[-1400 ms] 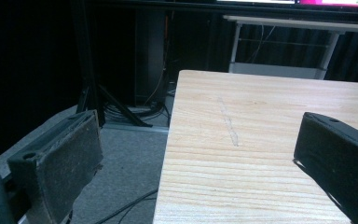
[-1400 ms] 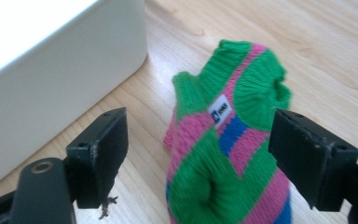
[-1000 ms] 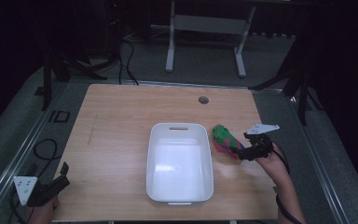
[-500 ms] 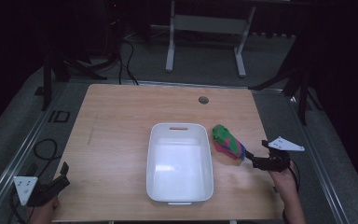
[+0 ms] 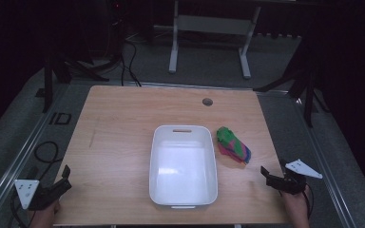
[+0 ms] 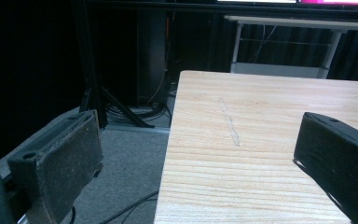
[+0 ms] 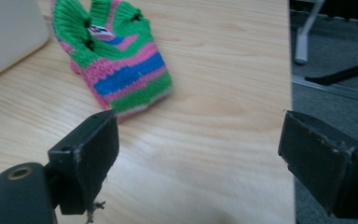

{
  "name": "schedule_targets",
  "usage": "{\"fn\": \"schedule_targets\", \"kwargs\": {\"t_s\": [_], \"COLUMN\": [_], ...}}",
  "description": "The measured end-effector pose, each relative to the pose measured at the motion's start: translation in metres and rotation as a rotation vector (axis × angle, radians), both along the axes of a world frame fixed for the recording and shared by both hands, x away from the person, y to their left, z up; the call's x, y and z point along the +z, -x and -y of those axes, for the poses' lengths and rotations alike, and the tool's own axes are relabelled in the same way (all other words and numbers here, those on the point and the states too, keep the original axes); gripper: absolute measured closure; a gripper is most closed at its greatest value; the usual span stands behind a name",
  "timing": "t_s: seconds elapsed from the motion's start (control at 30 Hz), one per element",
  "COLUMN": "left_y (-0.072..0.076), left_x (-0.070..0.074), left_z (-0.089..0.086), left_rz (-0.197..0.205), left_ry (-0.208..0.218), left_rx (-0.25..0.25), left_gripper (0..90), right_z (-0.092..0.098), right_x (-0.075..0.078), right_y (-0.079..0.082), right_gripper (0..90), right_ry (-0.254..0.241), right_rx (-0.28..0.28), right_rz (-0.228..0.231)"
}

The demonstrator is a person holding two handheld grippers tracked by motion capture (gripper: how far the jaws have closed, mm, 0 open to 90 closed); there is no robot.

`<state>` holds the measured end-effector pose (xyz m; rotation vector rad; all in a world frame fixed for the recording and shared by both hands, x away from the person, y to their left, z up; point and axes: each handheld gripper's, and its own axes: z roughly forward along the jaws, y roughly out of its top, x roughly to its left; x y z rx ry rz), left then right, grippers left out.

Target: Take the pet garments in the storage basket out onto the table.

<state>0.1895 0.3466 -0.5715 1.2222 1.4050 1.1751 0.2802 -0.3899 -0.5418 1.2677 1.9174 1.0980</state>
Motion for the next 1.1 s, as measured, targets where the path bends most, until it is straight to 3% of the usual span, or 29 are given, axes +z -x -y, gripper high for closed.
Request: {"fn": "schedule_targets", "kwargs": {"t_s": [0.13,0.33,0.57,1.1], "left_y": [-0.001,0.000,0.000,0.000], "left_x": [0.000,0.000,0.000,0.000], "left_z": [-0.002,0.000,-0.001,-0.001], "left_rz": [-0.008,-0.005,-0.003,0.002], "left_ry": [0.015,0.004,0.005,0.006], "left_rx": [0.000,0.000,0.000,0.002], "left_gripper": [1.4,1.4,1.3,1.3], "right_z": [0.008,0.016,0.021,0.023], "right_x": [-0.004,-0.008,-0.012,-0.014], "right_y": [0.011,0.024,0.031,0.027], "right_gripper": [12.1,12.1,12.2,13.6], "right_ry": [-0.028,-0.066,-0.100,-0.109], "right_rx": [-0.043,-0.137,-0.155,-0.174], "right_rz": [0.022,0.104,0.166,0.130]}}
